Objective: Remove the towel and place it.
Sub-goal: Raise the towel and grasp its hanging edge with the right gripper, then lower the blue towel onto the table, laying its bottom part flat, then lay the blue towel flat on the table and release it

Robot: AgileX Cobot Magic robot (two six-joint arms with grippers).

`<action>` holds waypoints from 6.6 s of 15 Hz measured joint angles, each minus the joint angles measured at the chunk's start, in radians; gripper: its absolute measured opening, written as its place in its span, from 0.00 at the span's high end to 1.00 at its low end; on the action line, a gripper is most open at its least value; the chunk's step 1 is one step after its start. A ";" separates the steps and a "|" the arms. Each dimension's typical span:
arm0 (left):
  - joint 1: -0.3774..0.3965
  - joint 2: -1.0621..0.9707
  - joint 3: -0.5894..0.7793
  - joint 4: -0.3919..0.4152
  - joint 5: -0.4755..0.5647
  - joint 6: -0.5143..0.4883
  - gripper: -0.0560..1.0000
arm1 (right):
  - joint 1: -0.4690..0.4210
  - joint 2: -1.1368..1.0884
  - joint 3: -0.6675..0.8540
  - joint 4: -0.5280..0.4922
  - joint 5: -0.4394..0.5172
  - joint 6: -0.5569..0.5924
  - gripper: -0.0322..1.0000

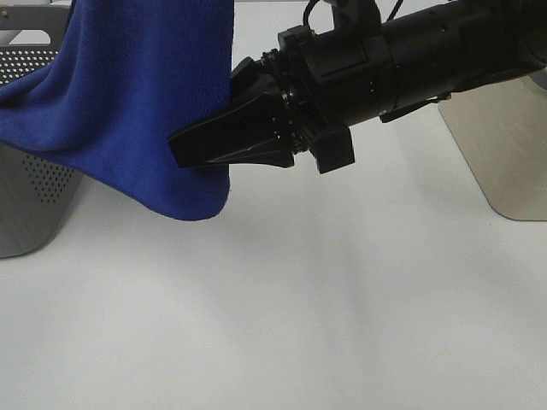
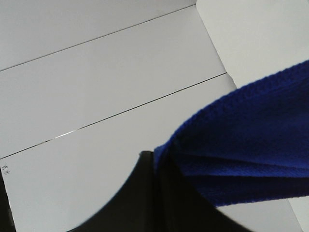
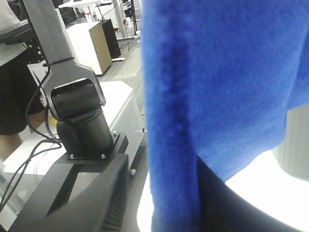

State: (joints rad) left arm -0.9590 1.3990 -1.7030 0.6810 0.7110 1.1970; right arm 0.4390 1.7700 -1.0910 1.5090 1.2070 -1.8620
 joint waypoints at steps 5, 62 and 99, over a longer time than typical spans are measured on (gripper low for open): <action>0.000 0.000 0.000 0.005 0.000 -0.043 0.95 | 0.000 0.000 0.000 -0.004 -0.032 0.085 0.69; 0.676 1.166 -1.191 -0.368 -1.033 -0.795 0.95 | -0.112 0.397 -1.254 -2.445 -1.126 2.255 0.95; 0.540 0.665 -1.064 -0.810 0.506 -1.082 0.95 | -0.120 -0.070 -1.039 -1.330 0.013 1.774 0.95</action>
State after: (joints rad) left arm -0.4190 2.0640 -2.7670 -0.1290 1.2170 0.1150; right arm 0.3190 1.7000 -2.1300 0.1790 1.2200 -0.0880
